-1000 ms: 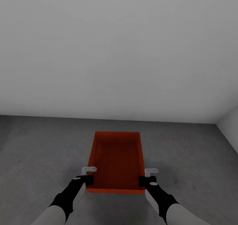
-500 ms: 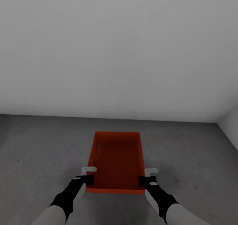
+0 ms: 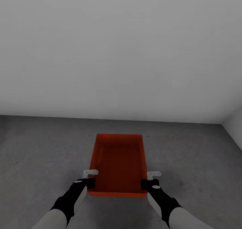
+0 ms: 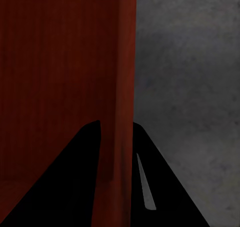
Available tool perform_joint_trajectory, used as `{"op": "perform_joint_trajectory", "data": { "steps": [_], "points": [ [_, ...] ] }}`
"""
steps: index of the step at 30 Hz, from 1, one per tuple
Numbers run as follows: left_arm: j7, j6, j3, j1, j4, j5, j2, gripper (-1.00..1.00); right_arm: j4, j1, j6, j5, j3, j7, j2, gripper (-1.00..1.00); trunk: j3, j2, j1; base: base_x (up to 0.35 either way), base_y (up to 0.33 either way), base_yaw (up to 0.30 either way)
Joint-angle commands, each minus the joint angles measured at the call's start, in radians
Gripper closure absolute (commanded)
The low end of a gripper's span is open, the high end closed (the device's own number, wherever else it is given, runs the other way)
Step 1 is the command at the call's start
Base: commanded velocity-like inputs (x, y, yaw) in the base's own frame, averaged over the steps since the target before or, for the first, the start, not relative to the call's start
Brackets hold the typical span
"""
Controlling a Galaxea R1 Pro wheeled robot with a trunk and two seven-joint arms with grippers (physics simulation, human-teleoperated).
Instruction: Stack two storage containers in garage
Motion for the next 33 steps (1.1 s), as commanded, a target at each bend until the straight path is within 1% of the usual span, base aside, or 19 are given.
{"op": "perform_joint_trajectory", "data": {
  "steps": [1, 33],
  "points": [
    [0.018, 0.008, 0.039, 0.000, -0.001, -0.007, 0.004, 1.00, -0.005, -0.001, -0.033, 0.012, -0.043, -0.093, -0.002, 1.00, -0.004, -0.008, 0.004, 0.000, 0.000, 0.000],
    [0.018, 0.008, 0.039, 0.000, -0.001, -0.007, 0.004, 1.00, -0.005, -0.001, -0.037, 0.012, -0.043, -0.093, -0.002, 1.00, -0.104, -0.232, 0.127, 0.000, 0.000, 0.000]
  ]
}}
